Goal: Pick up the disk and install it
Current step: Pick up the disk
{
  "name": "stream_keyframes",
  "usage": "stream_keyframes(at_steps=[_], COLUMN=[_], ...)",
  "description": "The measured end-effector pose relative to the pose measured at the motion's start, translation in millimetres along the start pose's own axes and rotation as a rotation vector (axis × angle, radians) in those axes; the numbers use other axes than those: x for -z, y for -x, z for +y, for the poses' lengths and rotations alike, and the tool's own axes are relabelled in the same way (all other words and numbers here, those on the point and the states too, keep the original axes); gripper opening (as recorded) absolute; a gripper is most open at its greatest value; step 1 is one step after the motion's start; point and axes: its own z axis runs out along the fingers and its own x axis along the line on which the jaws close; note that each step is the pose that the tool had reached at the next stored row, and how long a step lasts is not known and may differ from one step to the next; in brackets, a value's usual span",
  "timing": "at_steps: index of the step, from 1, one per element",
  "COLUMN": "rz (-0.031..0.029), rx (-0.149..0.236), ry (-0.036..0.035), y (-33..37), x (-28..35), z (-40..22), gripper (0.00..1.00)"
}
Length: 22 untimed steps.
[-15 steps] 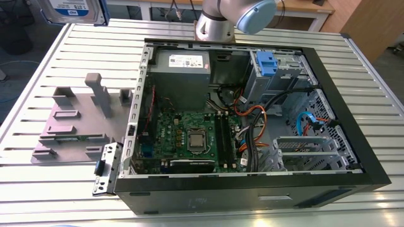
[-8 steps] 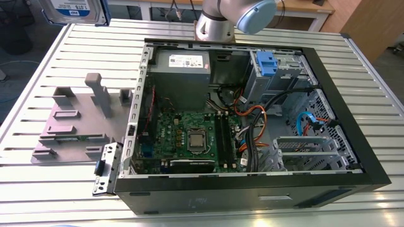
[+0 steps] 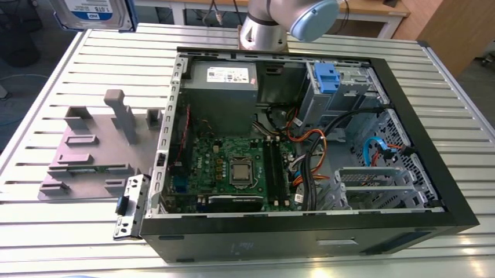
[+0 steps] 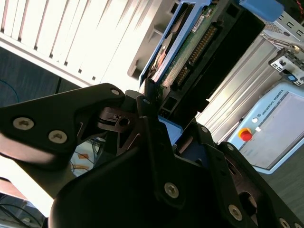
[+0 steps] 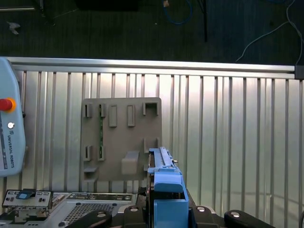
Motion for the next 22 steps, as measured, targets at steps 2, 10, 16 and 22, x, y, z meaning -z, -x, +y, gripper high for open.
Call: stream_keyframes(at_steps=[2,10,16,22], rz=[-0.0001,0.0,-0.0001,-0.0001], rx=[0.0,0.0,0.0,0.0], ry=[-0.0001,0.0,-0.0002,-0.0001], y=[0.0,0.0,-0.1,-0.1], x=[-0.1,0.0,-0.1,-0.1], z=[-1.2,-5.4,-7.4,-9.2], gripper=[0.36,0.36,0.36,0.36])
